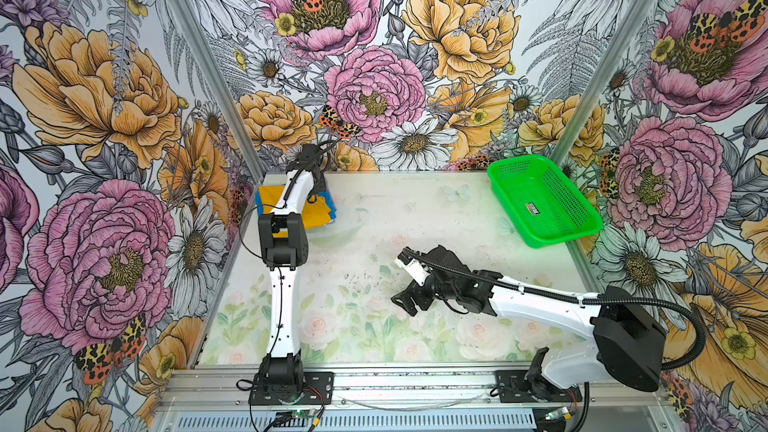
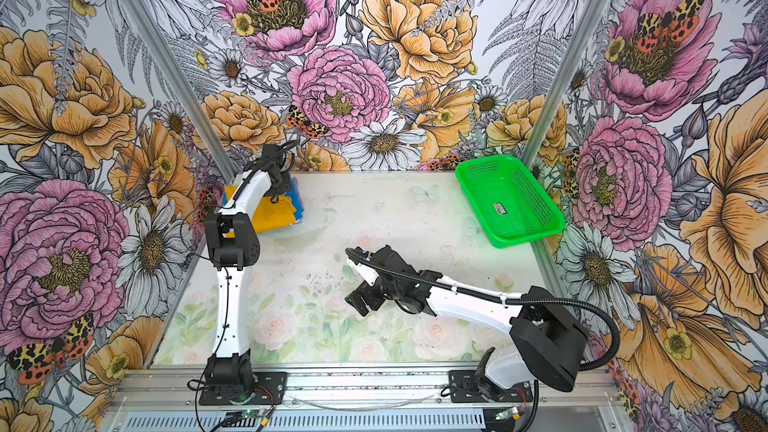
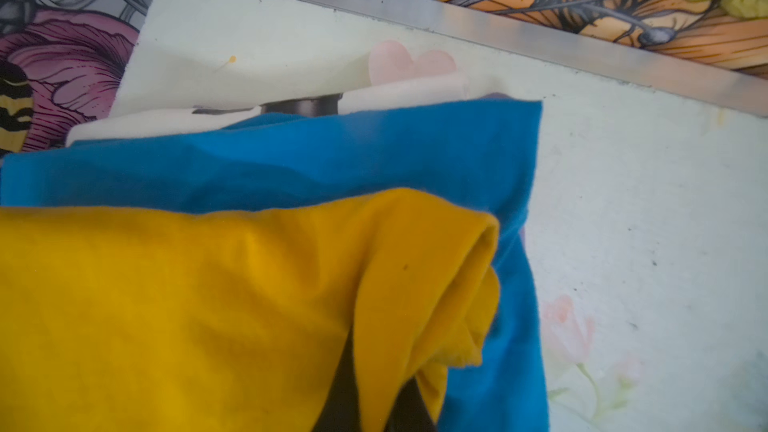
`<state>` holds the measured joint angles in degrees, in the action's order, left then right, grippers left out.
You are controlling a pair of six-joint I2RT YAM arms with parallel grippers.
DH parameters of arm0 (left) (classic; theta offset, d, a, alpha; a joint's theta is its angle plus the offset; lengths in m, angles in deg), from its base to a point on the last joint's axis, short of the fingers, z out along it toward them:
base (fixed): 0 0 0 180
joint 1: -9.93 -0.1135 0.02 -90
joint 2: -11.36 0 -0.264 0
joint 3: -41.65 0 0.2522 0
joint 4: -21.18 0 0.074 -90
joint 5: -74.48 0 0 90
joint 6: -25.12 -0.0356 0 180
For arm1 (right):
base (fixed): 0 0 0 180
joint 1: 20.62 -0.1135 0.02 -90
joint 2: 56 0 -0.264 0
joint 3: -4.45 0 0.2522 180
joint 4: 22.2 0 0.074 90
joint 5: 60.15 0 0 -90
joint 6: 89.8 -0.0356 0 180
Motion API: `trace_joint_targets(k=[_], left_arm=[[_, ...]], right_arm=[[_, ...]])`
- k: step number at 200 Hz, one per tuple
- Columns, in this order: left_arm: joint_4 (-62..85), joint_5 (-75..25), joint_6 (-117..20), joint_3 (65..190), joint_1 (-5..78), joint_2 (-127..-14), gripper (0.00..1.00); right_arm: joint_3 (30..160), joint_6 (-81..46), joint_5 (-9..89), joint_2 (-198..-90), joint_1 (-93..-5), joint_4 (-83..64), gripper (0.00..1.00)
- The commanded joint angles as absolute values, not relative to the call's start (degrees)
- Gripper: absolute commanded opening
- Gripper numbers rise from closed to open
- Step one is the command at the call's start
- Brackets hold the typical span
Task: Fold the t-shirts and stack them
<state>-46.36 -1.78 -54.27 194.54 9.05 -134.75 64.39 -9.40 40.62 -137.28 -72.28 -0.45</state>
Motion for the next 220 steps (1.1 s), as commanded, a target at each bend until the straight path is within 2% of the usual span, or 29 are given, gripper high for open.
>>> trace_joint_targets(k=[1,40,45,56,71,74,77,111,182,220], left_arm=[[-45.64,-7.77,-51.58,198.57,6.73,-134.72,0.0],[-45.71,-9.08,-50.56,202.99,6.58,-136.54,0.02],[-45.74,-9.59,-50.43,203.39,6.59,-136.97,0.11],[-45.67,-11.12,-50.46,203.73,6.71,-137.44,0.44],[-45.63,-13.31,-51.57,203.59,7.11,-137.55,0.81],[-45.65,-13.51,-51.94,203.53,7.16,-137.46,0.94],[-45.66,-13.77,-52.41,203.43,7.28,-137.4,0.98],[-45.25,-17.86,-53.48,198.59,5.8,-130.98,0.99],[-40.61,-25.42,-52.95,172.78,-2.86,-111.44,0.99],[-34.6,-33.38,-52.35,165.66,-9.27,-110.34,0.99]], right_arm=[[64.11,-10.34,40.49,-136.77,-71.86,-0.98,1.0],[64.18,-10.52,40.68,-137.12,-71.86,-0.88,0.99],[64.23,-10.59,40.79,-137.13,-71.86,-0.88,0.99],[64.18,-10.62,41.01,-137.22,-71.85,-0.92,1.0],[64.18,-10.76,41.28,-137.3,-71.89,-0.92,1.0],[64.18,-10.8,41.32,-137.37,-71.86,-0.88,1.0],[64.18,-10.86,41.42,-137.39,-71.86,-0.88,1.0],[64.7,-10.78,42.42,-138.0,-71.86,-0.97,1.0],[74.64,-8.58,41.62,-141.76,-72.25,-1.05,0.99],[83.2,-8.9,42.44,-145.35,-73.58,-1.05,0.99]])
